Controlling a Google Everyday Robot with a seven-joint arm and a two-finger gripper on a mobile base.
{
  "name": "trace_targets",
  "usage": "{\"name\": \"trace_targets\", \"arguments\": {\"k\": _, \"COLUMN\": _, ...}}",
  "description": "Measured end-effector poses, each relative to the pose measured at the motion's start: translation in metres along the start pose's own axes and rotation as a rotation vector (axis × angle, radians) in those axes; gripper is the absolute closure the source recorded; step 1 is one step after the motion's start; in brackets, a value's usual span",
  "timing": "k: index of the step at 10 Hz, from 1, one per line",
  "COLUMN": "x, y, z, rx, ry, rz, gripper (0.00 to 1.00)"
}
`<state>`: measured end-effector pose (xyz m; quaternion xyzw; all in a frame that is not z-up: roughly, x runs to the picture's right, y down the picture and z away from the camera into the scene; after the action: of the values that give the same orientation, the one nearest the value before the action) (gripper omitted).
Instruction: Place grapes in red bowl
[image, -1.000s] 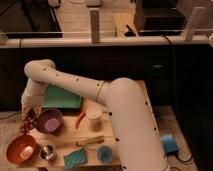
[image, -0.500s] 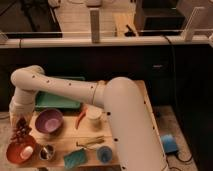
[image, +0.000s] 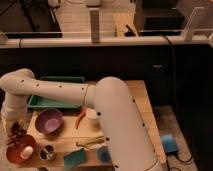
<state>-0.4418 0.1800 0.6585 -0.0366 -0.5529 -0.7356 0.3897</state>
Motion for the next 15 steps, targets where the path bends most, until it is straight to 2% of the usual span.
{"name": "trace_targets", "arguments": {"k": 2, "x": -0.002, "y": -0.002, "z": 0.013, "rx": 0.033, "ry": -0.062, "rz": -0.037, "gripper": 0.69}}
{"name": "trace_targets", "arguments": {"k": 4, "x": -0.006, "y": 0.0, "z": 0.024, "rx": 0.06, "ry": -0.104, "rz": -0.061, "gripper": 0.48}}
{"name": "trace_targets", "arguments": {"k": 6, "x": -0.011, "y": 0.0, "z": 0.031, "rx": 0.082, "ry": -0.128, "rz": -0.076, "gripper": 0.28}}
{"name": "trace_targets", "arguments": {"k": 7, "x": -0.013, "y": -0.001, "z": 0.033, "rx": 0.089, "ry": -0.134, "rz": -0.08, "gripper": 0.22}}
{"name": "trace_targets", "arguments": {"k": 13, "x": -0.022, "y": 0.003, "z": 0.031, "rx": 0.122, "ry": -0.135, "rz": -0.054, "gripper": 0.2}}
{"name": "trace_targets", "arguments": {"k": 15, "x": -0.02, "y": 0.0, "z": 0.031, "rx": 0.103, "ry": -0.169, "rz": -0.046, "gripper": 0.2}}
